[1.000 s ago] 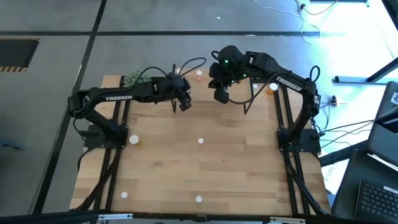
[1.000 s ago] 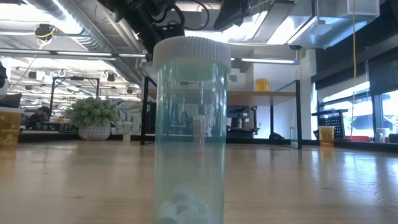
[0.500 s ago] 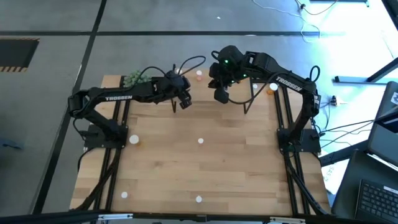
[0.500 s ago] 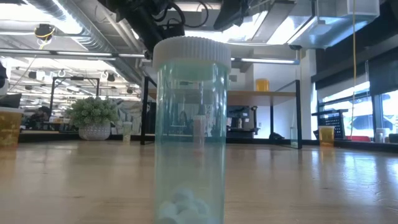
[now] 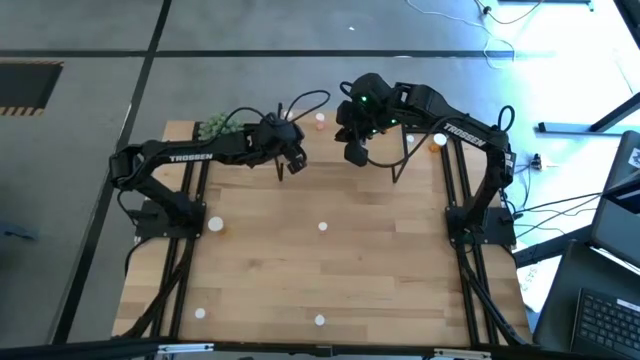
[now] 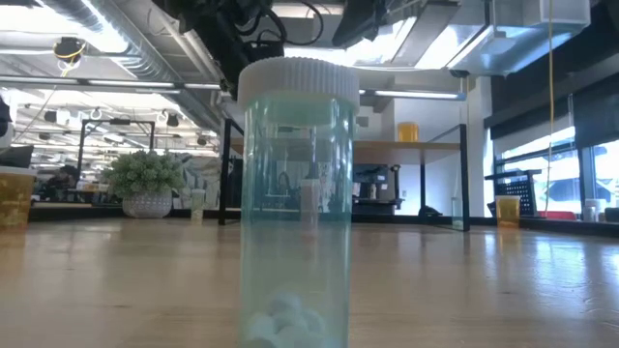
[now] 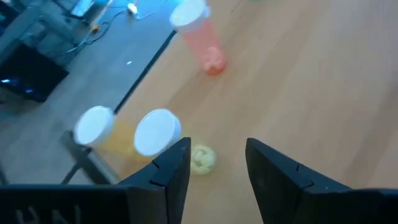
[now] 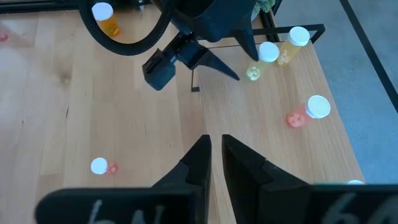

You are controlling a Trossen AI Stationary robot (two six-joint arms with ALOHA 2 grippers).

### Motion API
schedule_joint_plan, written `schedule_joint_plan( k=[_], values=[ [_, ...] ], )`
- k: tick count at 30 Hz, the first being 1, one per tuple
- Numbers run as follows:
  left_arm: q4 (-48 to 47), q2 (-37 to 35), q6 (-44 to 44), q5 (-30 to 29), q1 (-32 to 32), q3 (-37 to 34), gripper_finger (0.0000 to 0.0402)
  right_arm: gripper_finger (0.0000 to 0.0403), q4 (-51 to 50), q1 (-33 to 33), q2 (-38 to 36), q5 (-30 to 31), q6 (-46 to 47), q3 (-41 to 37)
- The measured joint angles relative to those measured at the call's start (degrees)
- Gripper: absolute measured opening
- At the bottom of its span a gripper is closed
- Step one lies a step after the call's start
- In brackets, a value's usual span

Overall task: Pick and place medicine bottles onto shelf by color
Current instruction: Put the bottom yellow pill bottle on the shelf aligned with the other yellow pill bottle

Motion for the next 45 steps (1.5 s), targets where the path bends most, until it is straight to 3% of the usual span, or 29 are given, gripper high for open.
schedule_joint_plan(
  k=[4, 13, 27, 35, 41, 45],
  values=[
    [-0.52, 0.00, -0.35, -1.12, 0.00, 0.00, 0.0149, 0.0042, 0.00, -0.02, 0.00, -0.01, 0.00, 0.00],
    [2.53, 0.00, 1.76, 3.91, -2.11, 0.00, 0.0149, 0.0042, 0.00, 0.00, 0.00, 0.00, 0.00, -0.01],
    [9.11, -2.52, 2.06, 3.72, -1.99, 1.77, 0.0149, 0.0042, 0.00, -0.01, 0.00, -0.01, 0.00, -0.01],
    [-2.97, -3.56, 1.13, 4.06, 0.10, 13.06, 0.0149, 0.0042, 0.40, -0.24, 0.00, -0.27, -1.56, -0.78],
    [-17.71, -3.56, -4.91, 4.05, 0.94, 20.69, 0.0149, 0.0042, 10.22, -1.50, 0.18, -9.15, -4.39, -6.92],
    [-25.75, -3.56, -7.93, 4.13, 0.90, 24.53, 0.0149, 0.0042, 16.32, -2.42, 1.71, -10.13, -2.10, -10.93]
  ],
)
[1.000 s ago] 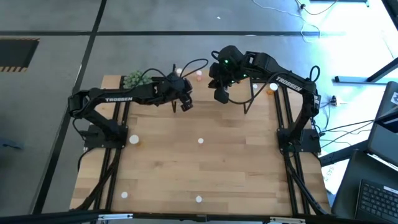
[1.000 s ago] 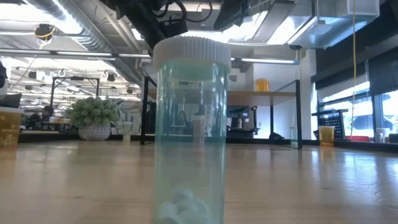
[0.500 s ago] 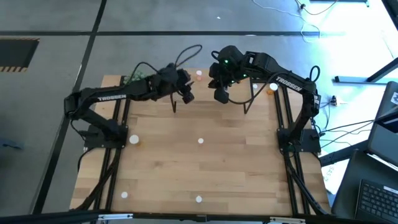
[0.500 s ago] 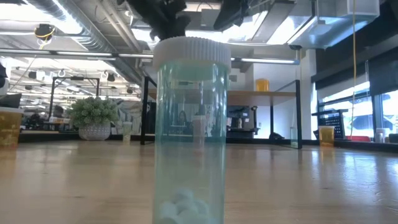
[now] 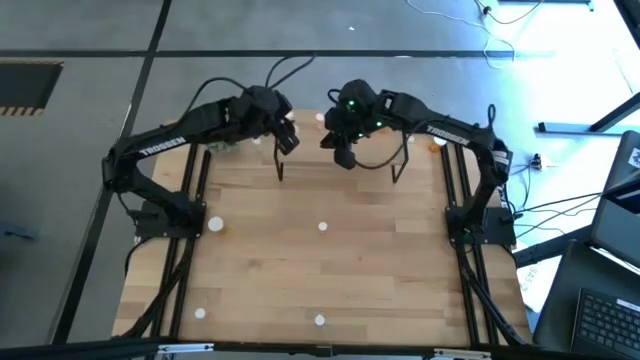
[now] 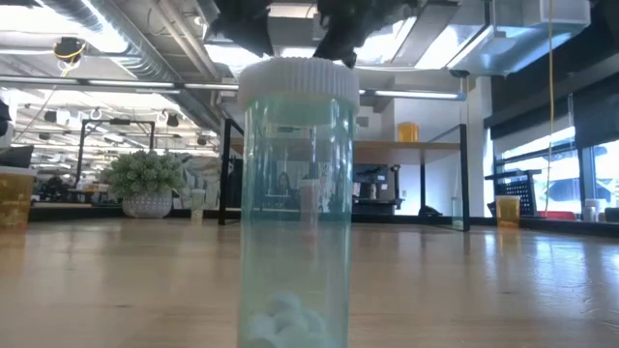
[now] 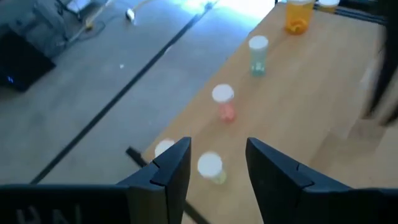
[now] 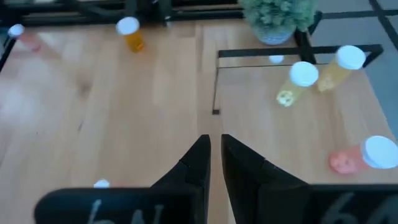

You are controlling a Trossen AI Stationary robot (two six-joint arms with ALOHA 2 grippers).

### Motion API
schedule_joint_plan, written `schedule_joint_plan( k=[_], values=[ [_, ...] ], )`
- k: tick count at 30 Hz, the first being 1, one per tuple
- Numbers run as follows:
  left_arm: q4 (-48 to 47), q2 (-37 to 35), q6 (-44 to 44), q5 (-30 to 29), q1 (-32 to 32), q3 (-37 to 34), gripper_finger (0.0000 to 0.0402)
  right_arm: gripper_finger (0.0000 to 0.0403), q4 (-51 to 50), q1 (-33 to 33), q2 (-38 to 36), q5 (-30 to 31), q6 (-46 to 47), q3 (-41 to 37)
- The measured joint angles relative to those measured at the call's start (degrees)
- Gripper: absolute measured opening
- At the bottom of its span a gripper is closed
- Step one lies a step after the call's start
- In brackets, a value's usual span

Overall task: Pick and place medicine bottles onto shelf by color
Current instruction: Put the bottom yellow pill bottle on the shelf aligned with the other yellow pill bottle

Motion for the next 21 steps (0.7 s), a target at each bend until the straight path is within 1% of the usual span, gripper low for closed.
schedule_joint_plan(
  k=[3, 9, 11, 16, 21],
  values=[
    [-3.48, -0.02, -1.56, -0.07, 0.00, 1.41, 0.0149, 0.0042, 5.61, -0.75, 1.48, 0.06, 2.39, -2.58],
    [-7.95, -0.02, -4.76, -0.02, -0.04, 1.50, 0.0149, 0.0042, 17.00, -1.40, 6.42, 0.09, 7.53, -5.20],
    [-9.08, -0.02, -5.68, -0.05, -0.02, 1.48, 0.0149, 0.0042, 18.43, -1.52, 8.16, 1.07, 9.24, -5.23],
    [-9.95, -0.02, -6.04, -0.08, -0.26, 1.49, 0.0149, 0.0042, 19.12, -1.56, 10.75, 8.72, 10.86, -5.34],
    [-9.78, -0.02, -6.05, -0.18, -0.57, 1.50, 0.0149, 0.0042, 22.59, -1.62, 12.11, 9.15, 9.14, -5.32]
  ],
)
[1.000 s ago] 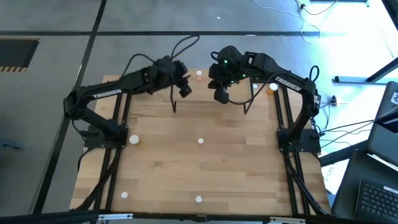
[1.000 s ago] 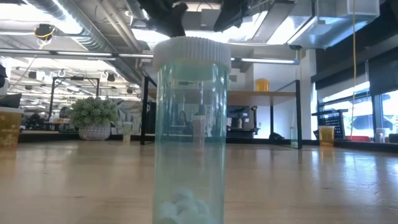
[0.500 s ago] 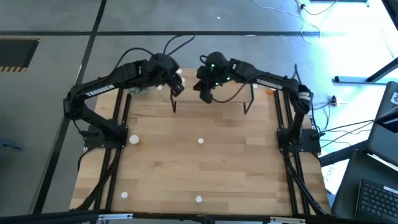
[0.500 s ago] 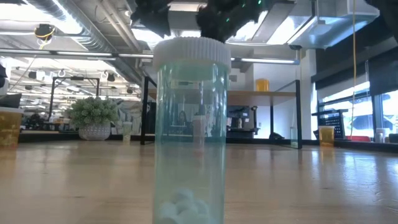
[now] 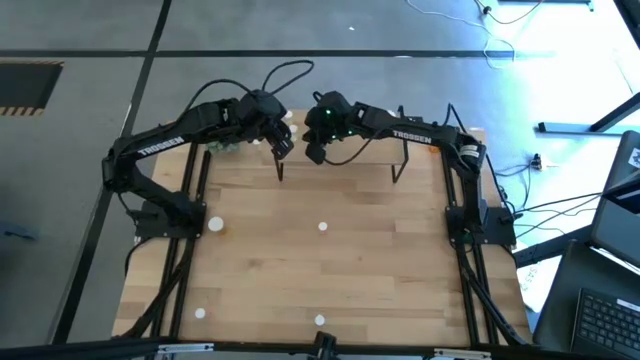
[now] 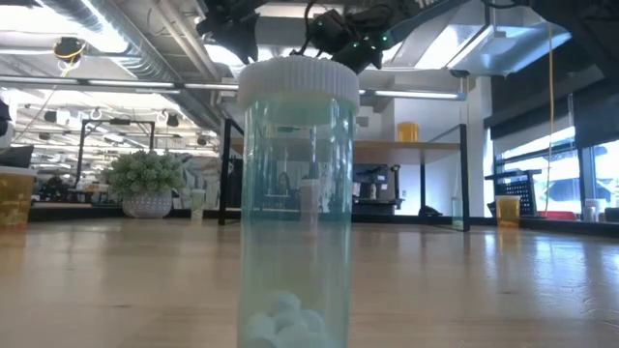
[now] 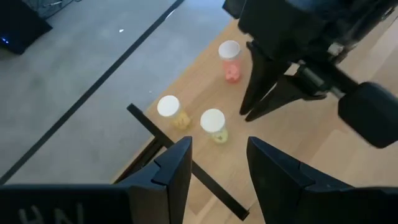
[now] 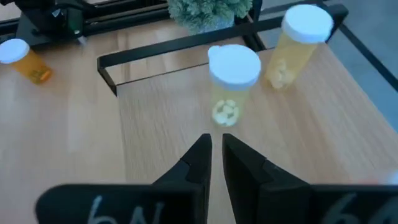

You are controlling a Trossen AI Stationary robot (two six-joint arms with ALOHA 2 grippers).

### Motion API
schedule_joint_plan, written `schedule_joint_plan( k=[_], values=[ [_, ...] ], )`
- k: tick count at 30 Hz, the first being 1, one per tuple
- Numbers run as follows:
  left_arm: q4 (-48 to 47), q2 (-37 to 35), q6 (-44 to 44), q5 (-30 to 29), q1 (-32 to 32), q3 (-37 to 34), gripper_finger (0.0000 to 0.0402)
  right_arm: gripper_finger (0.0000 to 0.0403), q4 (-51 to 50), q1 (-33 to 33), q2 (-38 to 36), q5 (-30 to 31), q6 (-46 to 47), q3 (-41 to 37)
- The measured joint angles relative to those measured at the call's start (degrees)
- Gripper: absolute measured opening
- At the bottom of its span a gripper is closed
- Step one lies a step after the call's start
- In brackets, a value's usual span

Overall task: Pick and place medicine bottles onto shelf by color
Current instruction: Put the bottom yellow pill bottle on the shelf aligned with the other yellow pill bottle

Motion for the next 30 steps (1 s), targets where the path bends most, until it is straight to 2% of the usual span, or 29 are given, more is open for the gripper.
schedule_joint_plan(
  k=[8, 30],
  values=[
    [0.05, 0.00, 0.02, -0.04, 0.02, -0.01, 0.0149, 0.0042, 1.92, 0.02, 0.47, 4.41, -1.15, 0.07],
    [0.11, 0.02, 0.04, -0.13, 0.04, -0.02, 0.0149, 0.0042, 3.42, 0.35, 4.62, 4.43, -0.73, 0.09]
  ],
)
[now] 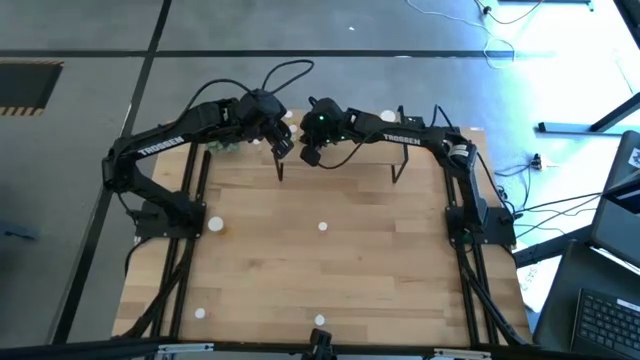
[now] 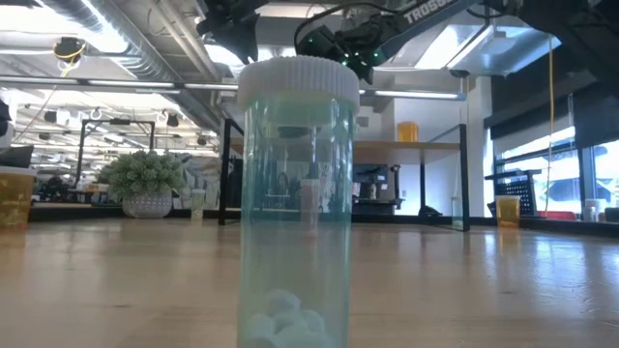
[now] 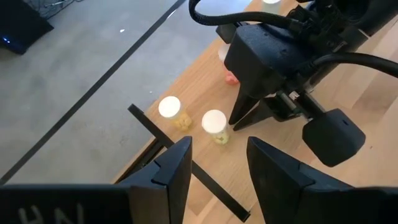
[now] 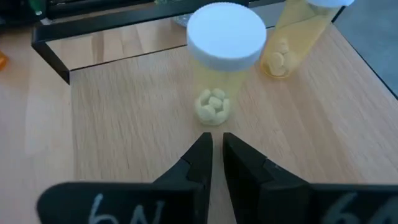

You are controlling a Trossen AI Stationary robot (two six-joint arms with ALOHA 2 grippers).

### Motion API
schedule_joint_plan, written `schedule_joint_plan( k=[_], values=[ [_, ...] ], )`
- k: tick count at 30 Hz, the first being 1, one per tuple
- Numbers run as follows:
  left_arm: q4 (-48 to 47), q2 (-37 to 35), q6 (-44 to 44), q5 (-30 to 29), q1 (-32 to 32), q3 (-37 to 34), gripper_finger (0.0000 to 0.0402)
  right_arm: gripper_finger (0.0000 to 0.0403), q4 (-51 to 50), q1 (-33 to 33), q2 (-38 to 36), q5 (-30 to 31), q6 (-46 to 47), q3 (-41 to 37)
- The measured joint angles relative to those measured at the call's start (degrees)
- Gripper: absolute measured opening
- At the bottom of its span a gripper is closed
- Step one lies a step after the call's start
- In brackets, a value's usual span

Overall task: Pick and place medicine bottles onto shelf by color
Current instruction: Put the bottom yellow pill bottle on the shelf aligned with the other yellow pill bottle

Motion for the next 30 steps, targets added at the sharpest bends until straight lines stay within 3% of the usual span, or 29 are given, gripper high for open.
schedule_joint_plan(
  k=[30],
  values=[
    [-0.04, 0.00, -0.02, 0.02, 0.00, 0.00, 0.0149, 0.0042, 5.36, 0.33, 0.02, -0.44, -0.28, 0.02]
  ],
)
